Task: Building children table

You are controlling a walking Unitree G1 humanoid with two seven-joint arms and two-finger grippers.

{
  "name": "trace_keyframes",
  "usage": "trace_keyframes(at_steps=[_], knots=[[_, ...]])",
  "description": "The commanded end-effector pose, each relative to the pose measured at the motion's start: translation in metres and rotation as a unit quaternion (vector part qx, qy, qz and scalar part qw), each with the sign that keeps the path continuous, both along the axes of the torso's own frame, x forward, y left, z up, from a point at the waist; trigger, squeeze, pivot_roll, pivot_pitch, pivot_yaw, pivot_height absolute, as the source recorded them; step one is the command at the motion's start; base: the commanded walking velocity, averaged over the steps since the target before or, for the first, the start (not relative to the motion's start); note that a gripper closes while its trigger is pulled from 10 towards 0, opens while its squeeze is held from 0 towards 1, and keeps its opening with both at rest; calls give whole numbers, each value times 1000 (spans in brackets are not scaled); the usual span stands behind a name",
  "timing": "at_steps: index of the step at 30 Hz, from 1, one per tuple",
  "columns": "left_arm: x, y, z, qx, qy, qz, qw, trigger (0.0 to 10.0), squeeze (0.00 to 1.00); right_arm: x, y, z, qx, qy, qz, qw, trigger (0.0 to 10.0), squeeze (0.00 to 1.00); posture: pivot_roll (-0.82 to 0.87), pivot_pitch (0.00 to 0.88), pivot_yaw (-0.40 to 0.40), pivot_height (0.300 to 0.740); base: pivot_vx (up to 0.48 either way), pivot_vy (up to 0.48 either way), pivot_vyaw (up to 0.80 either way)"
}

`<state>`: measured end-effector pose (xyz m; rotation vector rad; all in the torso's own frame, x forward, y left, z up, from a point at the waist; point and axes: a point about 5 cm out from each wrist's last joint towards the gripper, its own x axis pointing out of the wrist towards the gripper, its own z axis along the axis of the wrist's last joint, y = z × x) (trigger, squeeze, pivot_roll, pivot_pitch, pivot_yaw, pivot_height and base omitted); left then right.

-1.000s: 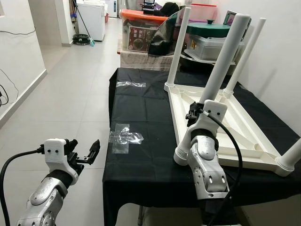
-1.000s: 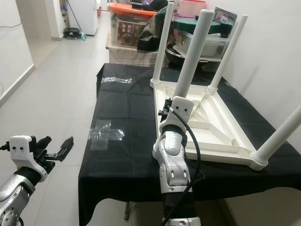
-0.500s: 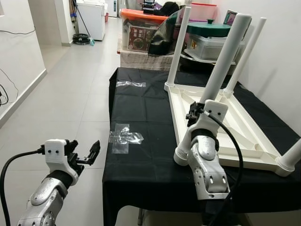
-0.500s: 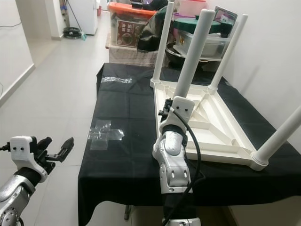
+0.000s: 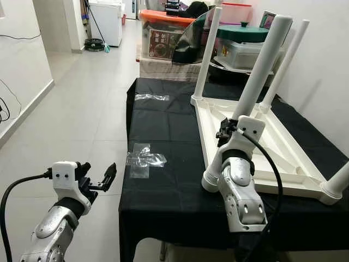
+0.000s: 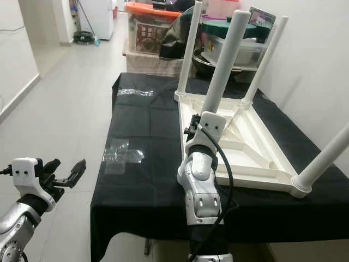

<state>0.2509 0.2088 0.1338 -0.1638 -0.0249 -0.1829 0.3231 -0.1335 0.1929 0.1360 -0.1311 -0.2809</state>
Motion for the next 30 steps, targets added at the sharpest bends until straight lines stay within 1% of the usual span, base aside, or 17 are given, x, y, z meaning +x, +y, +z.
trace_keyframes(at_steps=[1, 15, 22, 30], knots=[[2, -3, 0, 4, -1, -7, 1000, 10000, 0, -5, -23, -27, 35, 62, -54, 996, 10000, 0, 65, 0, -75, 740, 0, 0, 0], [1, -4, -1, 6, 4, -15, 1000, 10000, 0, -5, -22, -26, 39, 62, -53, 996, 10000, 0, 67, 0, -75, 740, 0, 0, 0], [0, -5, -1, 4, 2, -19, 1000, 10000, 0, -5, -22, -27, 40, 63, -52, 996, 10000, 0, 67, 0, -75, 740, 266, 0, 0], [0, -5, 1, 2, -3, -19, 1000, 10000, 0, -4, -22, -28, 40, 67, -49, 996, 10000, 0, 68, 0, -76, 740, 0, 0, 0]])
